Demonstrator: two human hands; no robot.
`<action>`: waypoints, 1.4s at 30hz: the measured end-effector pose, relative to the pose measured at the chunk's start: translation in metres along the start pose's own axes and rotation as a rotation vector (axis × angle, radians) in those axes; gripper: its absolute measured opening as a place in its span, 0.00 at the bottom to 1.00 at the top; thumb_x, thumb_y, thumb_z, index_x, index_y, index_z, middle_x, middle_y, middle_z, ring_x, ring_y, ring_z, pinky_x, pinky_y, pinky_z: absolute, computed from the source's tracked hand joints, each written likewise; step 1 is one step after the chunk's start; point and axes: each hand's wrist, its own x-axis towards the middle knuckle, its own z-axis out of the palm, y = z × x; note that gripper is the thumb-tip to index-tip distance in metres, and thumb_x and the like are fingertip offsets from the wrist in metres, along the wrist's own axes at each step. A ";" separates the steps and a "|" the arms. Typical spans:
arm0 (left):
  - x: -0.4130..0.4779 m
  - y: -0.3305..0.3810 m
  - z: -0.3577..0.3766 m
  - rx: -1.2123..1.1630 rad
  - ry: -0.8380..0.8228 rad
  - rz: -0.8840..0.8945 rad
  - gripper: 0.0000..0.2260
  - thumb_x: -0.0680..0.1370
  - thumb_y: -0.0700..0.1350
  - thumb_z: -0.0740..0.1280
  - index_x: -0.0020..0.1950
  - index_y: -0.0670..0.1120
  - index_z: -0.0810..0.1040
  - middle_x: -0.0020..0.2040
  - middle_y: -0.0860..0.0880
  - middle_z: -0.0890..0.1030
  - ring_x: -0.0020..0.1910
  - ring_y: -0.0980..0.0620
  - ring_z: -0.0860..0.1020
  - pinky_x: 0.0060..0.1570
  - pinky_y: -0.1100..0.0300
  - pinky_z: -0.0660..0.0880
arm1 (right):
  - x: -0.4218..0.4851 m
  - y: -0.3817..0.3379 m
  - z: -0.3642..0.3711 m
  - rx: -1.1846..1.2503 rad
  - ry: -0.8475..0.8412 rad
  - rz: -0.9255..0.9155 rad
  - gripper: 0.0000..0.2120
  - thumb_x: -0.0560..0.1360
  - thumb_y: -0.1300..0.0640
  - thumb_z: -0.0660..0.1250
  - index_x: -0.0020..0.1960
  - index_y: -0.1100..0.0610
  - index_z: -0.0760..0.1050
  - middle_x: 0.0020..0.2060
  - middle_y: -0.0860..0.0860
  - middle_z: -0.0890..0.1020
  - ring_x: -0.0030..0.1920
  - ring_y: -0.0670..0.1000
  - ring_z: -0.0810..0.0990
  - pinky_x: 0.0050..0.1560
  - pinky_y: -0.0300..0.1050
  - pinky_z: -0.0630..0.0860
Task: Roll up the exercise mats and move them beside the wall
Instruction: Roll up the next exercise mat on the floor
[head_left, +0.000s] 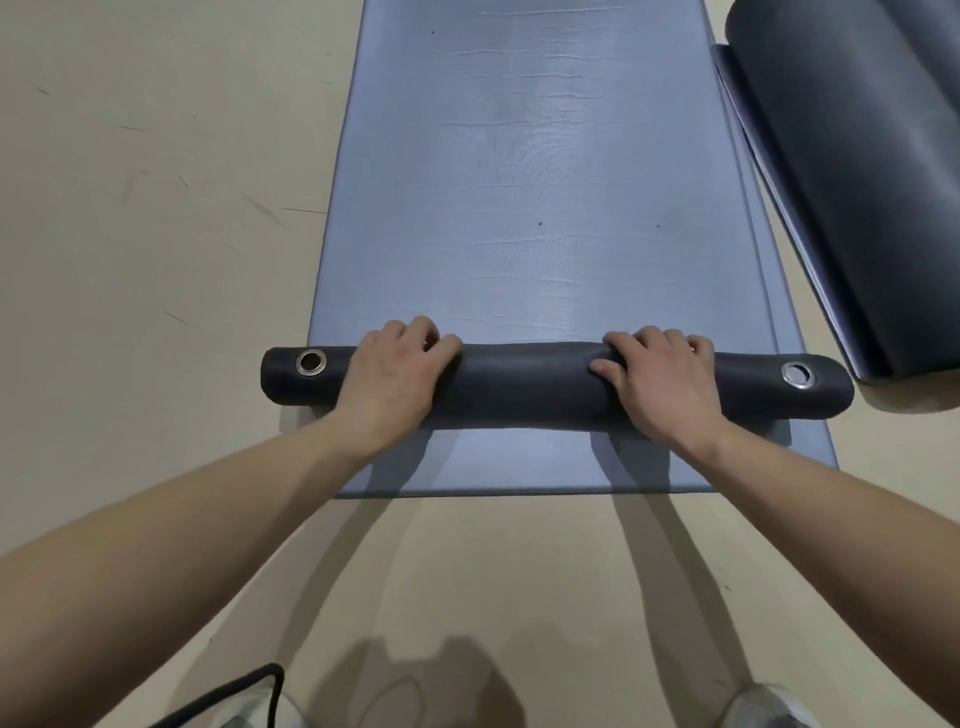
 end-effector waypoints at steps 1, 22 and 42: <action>-0.005 0.002 0.002 -0.016 0.044 0.037 0.11 0.78 0.43 0.69 0.61 0.47 0.79 0.56 0.41 0.80 0.46 0.37 0.77 0.46 0.45 0.72 | 0.006 0.003 0.000 -0.003 -0.010 -0.019 0.24 0.83 0.37 0.49 0.66 0.47 0.76 0.58 0.53 0.81 0.59 0.58 0.76 0.63 0.57 0.63; 0.017 -0.006 0.007 0.173 -0.327 0.082 0.46 0.64 0.70 0.75 0.73 0.50 0.62 0.66 0.49 0.75 0.61 0.44 0.75 0.66 0.43 0.70 | 0.049 -0.005 -0.036 -0.197 -0.350 -0.294 0.36 0.59 0.38 0.76 0.64 0.44 0.71 0.52 0.47 0.78 0.52 0.54 0.79 0.48 0.50 0.74; 0.029 -0.015 -0.023 -0.089 -0.521 0.041 0.37 0.67 0.64 0.76 0.72 0.59 0.68 0.56 0.53 0.78 0.52 0.49 0.77 0.51 0.52 0.75 | 0.008 -0.006 -0.024 -0.043 -0.336 -0.229 0.46 0.61 0.42 0.77 0.74 0.45 0.63 0.59 0.50 0.77 0.56 0.56 0.77 0.57 0.52 0.75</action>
